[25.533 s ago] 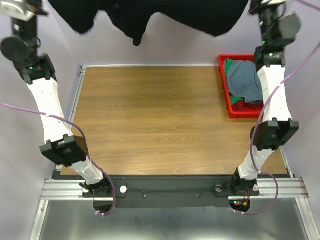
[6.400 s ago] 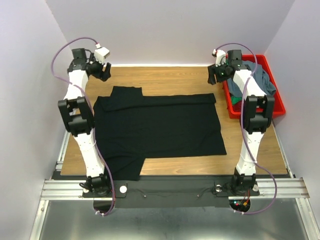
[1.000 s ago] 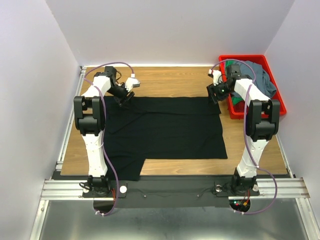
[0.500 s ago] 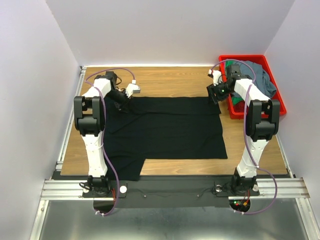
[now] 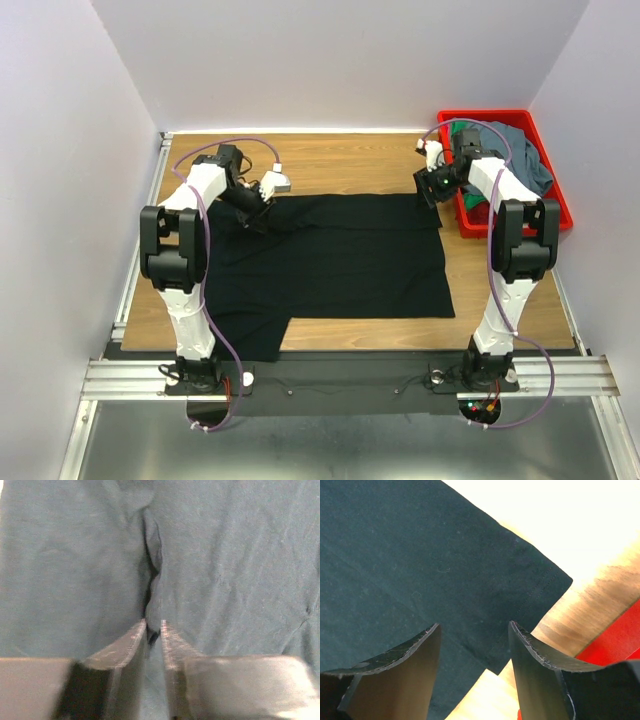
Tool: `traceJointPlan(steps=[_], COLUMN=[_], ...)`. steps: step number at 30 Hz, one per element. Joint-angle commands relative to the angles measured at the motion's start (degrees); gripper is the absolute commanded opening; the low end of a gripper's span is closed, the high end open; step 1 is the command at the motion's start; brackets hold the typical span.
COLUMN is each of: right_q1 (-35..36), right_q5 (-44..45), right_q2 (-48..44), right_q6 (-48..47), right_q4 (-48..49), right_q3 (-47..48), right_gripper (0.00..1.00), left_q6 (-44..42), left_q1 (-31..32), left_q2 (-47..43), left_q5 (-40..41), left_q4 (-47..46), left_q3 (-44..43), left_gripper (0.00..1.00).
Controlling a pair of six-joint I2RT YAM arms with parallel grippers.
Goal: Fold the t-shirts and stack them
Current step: Fold the tshirt
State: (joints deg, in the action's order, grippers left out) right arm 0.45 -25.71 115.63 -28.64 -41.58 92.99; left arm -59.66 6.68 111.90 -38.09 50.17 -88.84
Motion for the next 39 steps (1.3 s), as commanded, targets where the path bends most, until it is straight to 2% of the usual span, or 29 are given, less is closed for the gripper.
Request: traceJointPlan(steps=[1,4,7,10,16,18,20,21,27,29,31,32,34,35,37,39], right_q1=[-0.10,-0.10,-0.10,-0.18,-0.10,-0.10,-0.10,-0.10,-0.10,-0.18,-0.10,-0.10,-0.18,-0.18,-0.10,-0.10], right_q5=[-0.48,-0.30,-0.04,0.14,-0.13,-0.13,-0.13,-0.13,-0.39,-0.30,-0.21,-0.30,-0.39,-0.48,-0.83,-1.09], right_q2=[-0.32,-0.41,-0.76,-0.67,-0.58,-0.50,-0.50,-0.41,-0.41,-0.41,-0.32,-0.23,-0.06,0.12,0.29,0.56], right_q6=[0.08,0.08,-0.27,-0.36,-0.27,-0.36,-0.36,-0.27,-0.18,-0.27,-0.36,-0.36,-0.36,-0.27,-0.18,-0.01], right_q4=[0.19,0.19,0.19,0.19,0.01,0.01,0.01,0.01,-0.16,-0.17,-0.17,-0.17,-0.17,-0.17,-0.17,-0.25], right_q3=[0.70,0.70,0.35,0.26,0.09,0.09,0.26,0.35,0.61,0.53,0.53,0.61,0.70,0.79,0.96,1.14], right_gripper=[0.62,0.62,0.62,0.61,0.61,0.61,0.61,0.61,0.60,0.59,0.59,0.59,0.59,0.59,0.59,0.59], left_q6=[2.09,2.62,2.62,2.79,3.41,3.06,2.18,1.92,1.91,1.65,0.69,0.16,-1.25,-1.42,-0.99,-1.07], left_q1=[-0.26,-0.26,-0.26,-0.26,-0.26,-0.09,0.61,0.88,2.90,3.60,4.74,5.18,6.42,6.33,5.72,2.30], left_q2=[-1.51,-0.89,-0.89,-1.24,-3.52,-4.49,-4.84,-4.93,-6.51,-7.04,-7.48,-8.00,-8.62,-9.67,-10.55,-10.47], left_q5=[-0.15,0.55,0.30,-0.32,-2.08,-3.04,-3.57,-3.57,-3.49,-2.70,-2.17,-1.47,-0.76,-0.85,-1.29,-4.60], left_q4=[-1.48,-2.44,-2.80,-2.89,-2.63,-1.84,-0.34,0.18,0.72,0.80,1.50,2.03,2.91,2.91,3.09,5.45], left_q3=[1.82,1.65,1.56,1.65,1.12,0.86,1.03,1.03,4.46,6.30,8.23,8.85,10.70,10.88,10.44,7.29], left_gripper=[0.37,0.42,0.43,0.38,0.36,0.26,0.09,0.07,0.08,0.04,0.08,0.15,0.23,0.29,0.39,0.50])
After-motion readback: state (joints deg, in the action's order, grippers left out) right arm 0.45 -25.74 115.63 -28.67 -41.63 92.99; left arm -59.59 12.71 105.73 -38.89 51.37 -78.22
